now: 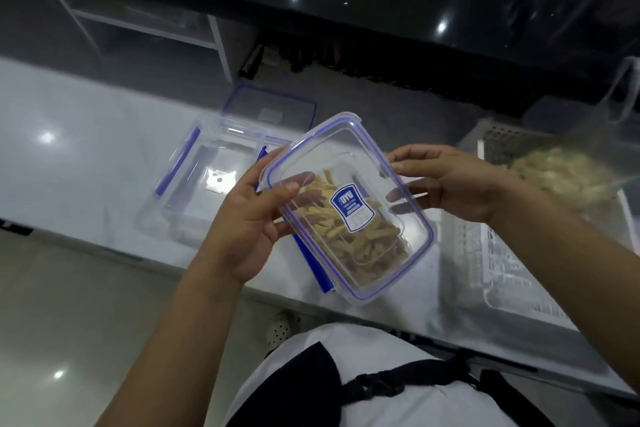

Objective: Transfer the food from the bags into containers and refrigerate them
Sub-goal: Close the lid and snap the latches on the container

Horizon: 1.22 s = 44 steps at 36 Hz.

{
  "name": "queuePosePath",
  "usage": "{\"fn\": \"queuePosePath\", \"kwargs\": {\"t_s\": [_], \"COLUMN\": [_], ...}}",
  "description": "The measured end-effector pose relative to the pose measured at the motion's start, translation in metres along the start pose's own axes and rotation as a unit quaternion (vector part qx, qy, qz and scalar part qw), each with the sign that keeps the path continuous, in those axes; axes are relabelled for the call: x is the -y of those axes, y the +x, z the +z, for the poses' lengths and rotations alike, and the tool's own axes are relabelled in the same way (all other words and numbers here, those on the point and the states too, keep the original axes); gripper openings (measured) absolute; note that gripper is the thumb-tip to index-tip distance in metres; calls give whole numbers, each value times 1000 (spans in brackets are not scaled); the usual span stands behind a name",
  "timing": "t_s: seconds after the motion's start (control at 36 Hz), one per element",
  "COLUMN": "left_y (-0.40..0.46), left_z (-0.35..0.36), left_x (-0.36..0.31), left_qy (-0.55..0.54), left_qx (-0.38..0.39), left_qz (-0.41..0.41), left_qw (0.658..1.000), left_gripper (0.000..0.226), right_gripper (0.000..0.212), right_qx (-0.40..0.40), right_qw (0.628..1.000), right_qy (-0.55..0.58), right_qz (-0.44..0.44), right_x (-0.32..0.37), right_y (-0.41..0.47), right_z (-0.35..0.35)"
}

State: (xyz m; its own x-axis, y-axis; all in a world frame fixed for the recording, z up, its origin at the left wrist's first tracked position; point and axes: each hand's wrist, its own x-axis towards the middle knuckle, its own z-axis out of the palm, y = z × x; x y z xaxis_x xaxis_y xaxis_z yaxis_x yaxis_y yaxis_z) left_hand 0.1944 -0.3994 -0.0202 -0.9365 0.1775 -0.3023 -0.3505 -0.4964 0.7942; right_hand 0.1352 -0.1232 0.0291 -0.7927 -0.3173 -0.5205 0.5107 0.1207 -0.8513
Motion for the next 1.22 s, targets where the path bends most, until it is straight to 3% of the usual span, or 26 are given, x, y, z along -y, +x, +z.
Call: {"fn": "queuePosePath", "kwargs": {"t_s": [0.06,0.11,0.19,0.31,0.42,0.61,0.78,0.86,0.94,1.03,1.22], "left_y": [0,0,-1,-2,-3,-2,-16,-22,-22,-15,-7], "left_z": [6,9,16,28,34,19,-15,-26,-27,-27,-23], "left_x": [2,3,2,1,0,10,40,61,77,89,93], "left_qy": [5,2,-16,-24,-47,-37,96,121,87,19,-23], "left_qx": [-44,-74,-91,-78,-55,-8,-184,-188,-181,-154,-150], "left_qz": [5,13,18,19,7,-12,36,-18,-111,-161,-152], "left_qw": [999,997,996,996,997,999,978,975,973,975,977], "left_gripper": [44,46,45,49,55,51,32,45,66,74,48], "right_gripper": [22,47,93,116,119,113,112,114,114,115,112], "right_qx": [-87,-157,-114,-112,-155,-181,-230,-248,-249,-251,-257], "right_qw": [989,957,920,831,805,834,812,791,784,773,757], "right_qy": [-110,-220,-343,-529,-562,-509,-530,-557,-567,-582,-600], "right_qz": [-41,-103,-149,-133,-112,-112,-84,-58,-36,-36,-20], "right_x": [-4,-5,-6,-21,-28,-49,-75,-91,-99,-101,-108], "right_y": [0,-9,-33,-37,-26,-13,-8,0,19,38,48], "right_z": [13,30,62,92,93,90,86,91,99,107,103]}}
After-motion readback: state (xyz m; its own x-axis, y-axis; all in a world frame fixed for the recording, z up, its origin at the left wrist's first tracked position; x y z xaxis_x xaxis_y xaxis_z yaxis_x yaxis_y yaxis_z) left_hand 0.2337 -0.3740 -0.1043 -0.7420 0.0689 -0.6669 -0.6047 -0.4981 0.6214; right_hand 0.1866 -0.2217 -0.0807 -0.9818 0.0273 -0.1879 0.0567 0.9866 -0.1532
